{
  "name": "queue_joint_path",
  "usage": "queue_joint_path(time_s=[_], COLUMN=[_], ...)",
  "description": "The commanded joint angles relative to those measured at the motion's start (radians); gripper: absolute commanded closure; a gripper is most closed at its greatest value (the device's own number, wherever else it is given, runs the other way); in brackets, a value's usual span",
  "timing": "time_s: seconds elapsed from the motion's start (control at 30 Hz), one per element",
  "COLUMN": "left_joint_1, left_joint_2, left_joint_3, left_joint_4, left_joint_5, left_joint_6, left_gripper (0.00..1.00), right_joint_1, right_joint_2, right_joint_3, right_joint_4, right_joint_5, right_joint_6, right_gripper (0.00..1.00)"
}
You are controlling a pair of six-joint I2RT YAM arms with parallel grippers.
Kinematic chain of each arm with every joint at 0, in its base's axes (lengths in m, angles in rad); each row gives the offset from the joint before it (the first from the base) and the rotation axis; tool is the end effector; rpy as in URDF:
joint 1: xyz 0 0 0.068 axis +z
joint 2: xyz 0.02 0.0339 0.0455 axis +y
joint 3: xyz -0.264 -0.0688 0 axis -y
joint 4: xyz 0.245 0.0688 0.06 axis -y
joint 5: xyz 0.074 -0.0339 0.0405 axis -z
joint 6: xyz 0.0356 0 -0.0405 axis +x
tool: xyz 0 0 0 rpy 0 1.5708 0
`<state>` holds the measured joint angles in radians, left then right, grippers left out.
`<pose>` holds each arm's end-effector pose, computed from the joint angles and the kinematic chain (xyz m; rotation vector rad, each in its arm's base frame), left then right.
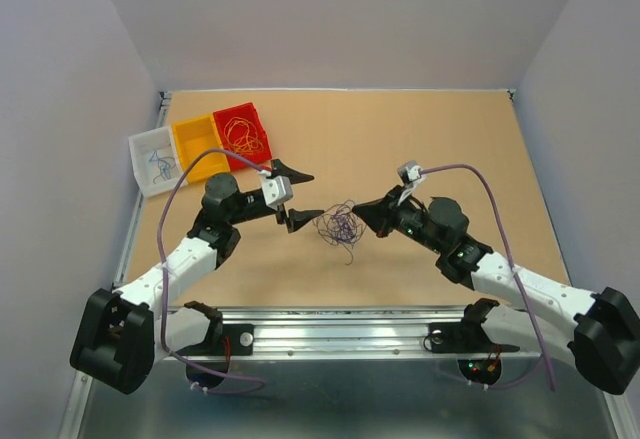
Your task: Untangle the cables
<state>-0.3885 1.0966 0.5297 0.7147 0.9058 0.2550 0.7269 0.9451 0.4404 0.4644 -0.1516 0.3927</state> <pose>0.2053 -0.1143 0.2815 1.1314 1.0231 -0.7477 0.1593 0.1489 0.2571 -0.4045 1.6535 0.9751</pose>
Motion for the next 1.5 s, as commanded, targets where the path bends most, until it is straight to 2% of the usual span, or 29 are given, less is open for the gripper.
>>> queue_joint_path(time_s=[0.0,0.13,0.37,0.4,0.47,0.6,0.63,0.8,1.13,1.4,1.47], left_joint_1=[-0.036,-0.049,-0.082,-0.092,-0.093,-0.095,-0.096,-0.116,-0.204,-0.228,-0.228], left_joint_2=[-0.014,0.02,0.075,0.08,0.085,0.063,0.056,0.017,0.123,0.197,0.215], left_joint_3=[-0.023,-0.013,0.009,0.012,0.016,0.009,0.0,-0.019,0.03,0.076,0.09], left_joint_4=[0.055,0.039,0.025,0.023,0.023,0.025,0.026,0.049,0.042,0.042,0.042], left_joint_5=[0.045,0.065,0.035,0.03,0.013,-0.008,-0.01,-0.004,-0.067,-0.156,-0.18], left_joint_6=[0.081,0.098,0.11,0.112,0.116,0.116,0.119,0.116,0.125,0.133,0.127], left_gripper=[0.12,0.11,0.14,0.18,0.2,0.34,0.39,0.52,0.53,0.55,0.52], right_joint_1=[0.005,0.005,0.005,0.005,0.005,0.005,0.005,0.005,0.005,0.005,0.005], right_joint_2=[0.07,0.148,0.188,0.19,0.193,0.189,0.187,0.182,0.184,0.176,0.178], right_joint_3=[0.116,0.149,0.161,0.161,0.159,0.152,0.15,0.144,0.144,0.136,0.138], right_joint_4=[0.189,0.212,0.235,0.237,0.238,0.24,0.24,0.241,0.243,0.247,0.253], right_joint_5=[-0.169,-0.166,-0.143,-0.135,-0.118,-0.088,-0.072,-0.043,-0.045,-0.063,-0.075], right_joint_6=[0.034,0.043,0.049,0.049,0.049,0.049,0.049,0.052,0.054,0.06,0.063], right_gripper=[0.99,1.0,0.99,1.0,1.0,0.99,1.0,0.99,0.99,1.0,1.0])
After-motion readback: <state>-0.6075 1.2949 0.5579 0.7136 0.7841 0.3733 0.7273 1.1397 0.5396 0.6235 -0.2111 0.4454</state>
